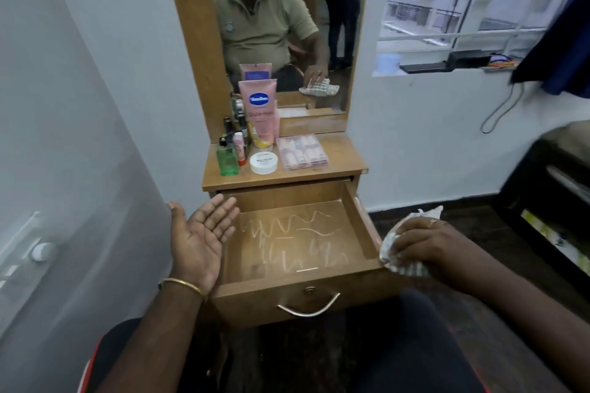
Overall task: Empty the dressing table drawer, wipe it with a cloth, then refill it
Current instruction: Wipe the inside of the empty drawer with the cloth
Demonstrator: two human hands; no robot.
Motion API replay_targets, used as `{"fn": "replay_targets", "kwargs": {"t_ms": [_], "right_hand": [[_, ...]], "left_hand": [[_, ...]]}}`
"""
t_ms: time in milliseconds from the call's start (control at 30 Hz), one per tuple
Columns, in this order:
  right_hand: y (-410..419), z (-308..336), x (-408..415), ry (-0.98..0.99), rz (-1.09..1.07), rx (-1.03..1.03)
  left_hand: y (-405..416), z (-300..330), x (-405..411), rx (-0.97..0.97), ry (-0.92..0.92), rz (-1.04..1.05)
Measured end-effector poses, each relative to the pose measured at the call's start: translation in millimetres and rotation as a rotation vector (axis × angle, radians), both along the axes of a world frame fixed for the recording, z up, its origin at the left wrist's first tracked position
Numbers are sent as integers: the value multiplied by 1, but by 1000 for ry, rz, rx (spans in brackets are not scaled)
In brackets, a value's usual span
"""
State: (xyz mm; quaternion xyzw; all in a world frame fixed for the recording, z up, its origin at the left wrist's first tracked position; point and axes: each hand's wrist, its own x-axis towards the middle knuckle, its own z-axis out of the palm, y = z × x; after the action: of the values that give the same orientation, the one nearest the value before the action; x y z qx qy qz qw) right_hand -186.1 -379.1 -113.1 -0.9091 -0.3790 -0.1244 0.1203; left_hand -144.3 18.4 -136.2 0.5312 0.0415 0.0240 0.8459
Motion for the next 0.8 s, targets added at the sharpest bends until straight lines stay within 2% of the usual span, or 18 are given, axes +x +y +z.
{"fn": "replay_targets", "kwargs": {"t_ms": [167, 333, 533, 800], "right_hand": [[-62, -7, -10, 40, -181, 36], [-69, -24, -16, 80, -384, 347], [-38, -31, -17, 161, -373, 367], [-63, -23, -49, 263, -357, 345]], "left_hand": [[-9, -5, 4, -35, -3, -32], [-6, -4, 2, -64, -3, -51], [-2, -3, 0, -61, -6, -51], [0, -4, -2, -105, -9, -55]]}}
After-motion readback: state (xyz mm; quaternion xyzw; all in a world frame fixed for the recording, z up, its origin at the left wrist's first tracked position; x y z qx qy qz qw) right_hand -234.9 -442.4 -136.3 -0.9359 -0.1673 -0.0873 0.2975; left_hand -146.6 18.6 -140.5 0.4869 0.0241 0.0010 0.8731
